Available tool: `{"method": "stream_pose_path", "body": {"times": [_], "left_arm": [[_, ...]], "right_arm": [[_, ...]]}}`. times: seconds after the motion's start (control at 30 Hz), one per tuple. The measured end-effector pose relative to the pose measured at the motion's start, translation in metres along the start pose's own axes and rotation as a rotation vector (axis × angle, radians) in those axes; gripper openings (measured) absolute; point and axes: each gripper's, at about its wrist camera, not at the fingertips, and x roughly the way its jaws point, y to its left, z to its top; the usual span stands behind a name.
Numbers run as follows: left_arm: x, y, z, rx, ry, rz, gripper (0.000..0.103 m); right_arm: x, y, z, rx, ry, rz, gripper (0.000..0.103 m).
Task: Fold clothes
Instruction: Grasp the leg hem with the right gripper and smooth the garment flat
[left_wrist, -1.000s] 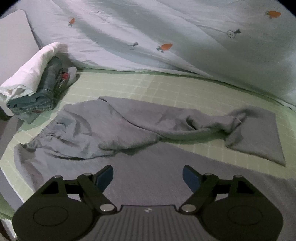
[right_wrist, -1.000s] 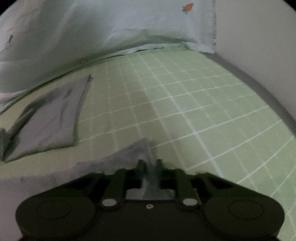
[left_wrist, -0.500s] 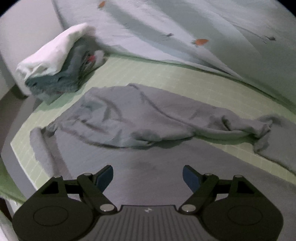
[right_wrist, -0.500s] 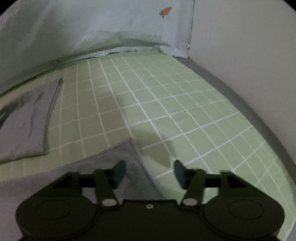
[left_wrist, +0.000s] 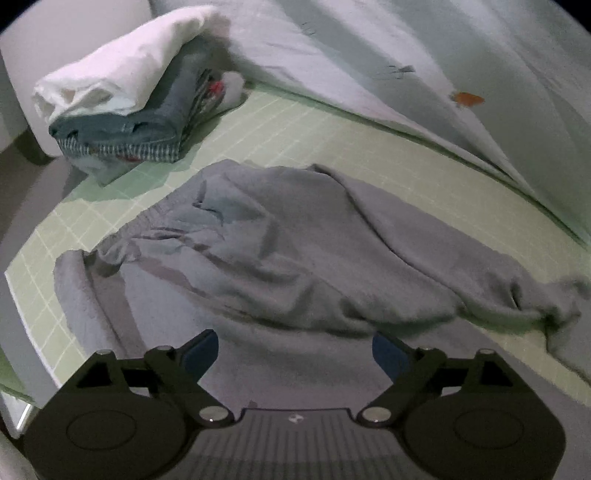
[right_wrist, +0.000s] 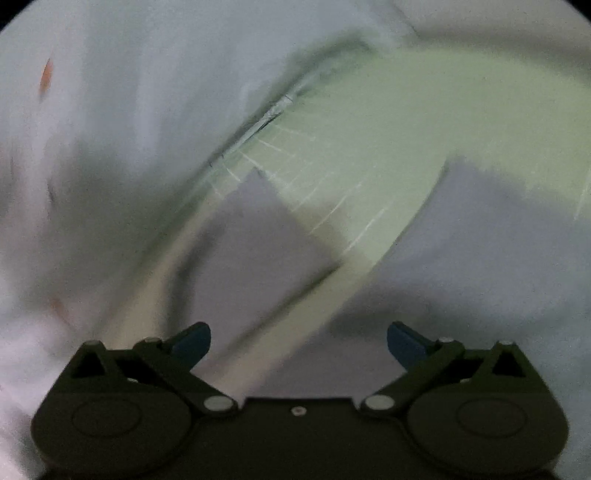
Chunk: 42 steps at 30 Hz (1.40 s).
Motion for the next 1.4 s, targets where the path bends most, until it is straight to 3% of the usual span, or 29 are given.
{"method": "stream_pose_path", "body": {"times": [0.07, 0.17, 0.23, 0.43, 0.63, 0.73, 0.77, 0.8, 0.83, 0.87, 1.03, 1.13, 1.4], "left_arm": [[0.014, 0.007, 0.010, -0.004, 0.008, -0.010, 0.091], [0.038, 0.014, 0.025, -0.025, 0.034, -0.008, 0.091], [0.051, 0.016, 0.033, -0.039, 0.047, -0.018, 0.091], [0.085, 0.015, 0.037, -0.023, 0.093, -0.017, 0.091], [0.108, 0.017, 0.028, -0.035, 0.153, 0.008, 0.091], [0.114, 0.015, 0.026, -0.029, 0.164, 0.030, 0.097], [0.115, 0.014, 0.025, -0.025, 0.165, 0.037, 0.098], [0.116, 0.012, 0.025, -0.022, 0.165, 0.045, 0.099], [0.117, 0.011, 0.024, -0.019, 0.166, 0.052, 0.100], [0.118, 0.010, 0.024, -0.018, 0.166, 0.058, 0.103], [0.120, 0.008, 0.026, -0.020, 0.171, 0.069, 0.103], [0.119, 0.008, 0.025, -0.016, 0.166, 0.066, 0.103], [0.119, 0.008, 0.027, -0.015, 0.177, 0.060, 0.103]], "right_arm": [[0.009, -0.011, -0.003, 0.191, 0.006, 0.106, 0.103], [0.030, -0.021, -0.010, 0.423, 0.012, 0.172, 0.103], [0.044, -0.021, -0.010, 0.487, 0.003, 0.159, 0.103], [0.066, -0.003, 0.002, 0.465, 0.004, 0.106, 0.102], [0.086, -0.003, 0.016, 0.495, -0.007, 0.105, 0.093], [0.096, -0.001, 0.020, 0.493, -0.006, 0.098, 0.077], [0.100, -0.002, 0.021, 0.502, -0.004, 0.091, 0.062], [0.103, -0.003, 0.021, 0.520, -0.003, 0.071, 0.041], [0.107, -0.004, 0.023, 0.532, -0.001, 0.042, 0.029], [0.110, -0.004, 0.024, 0.534, 0.007, 0.004, 0.008], [0.111, -0.002, 0.031, 0.498, -0.029, -0.068, 0.004], [0.096, -0.004, 0.035, 0.505, -0.071, -0.051, 0.003], [0.001, -0.001, 0.056, 0.412, -0.229, -0.017, 0.003]]}}
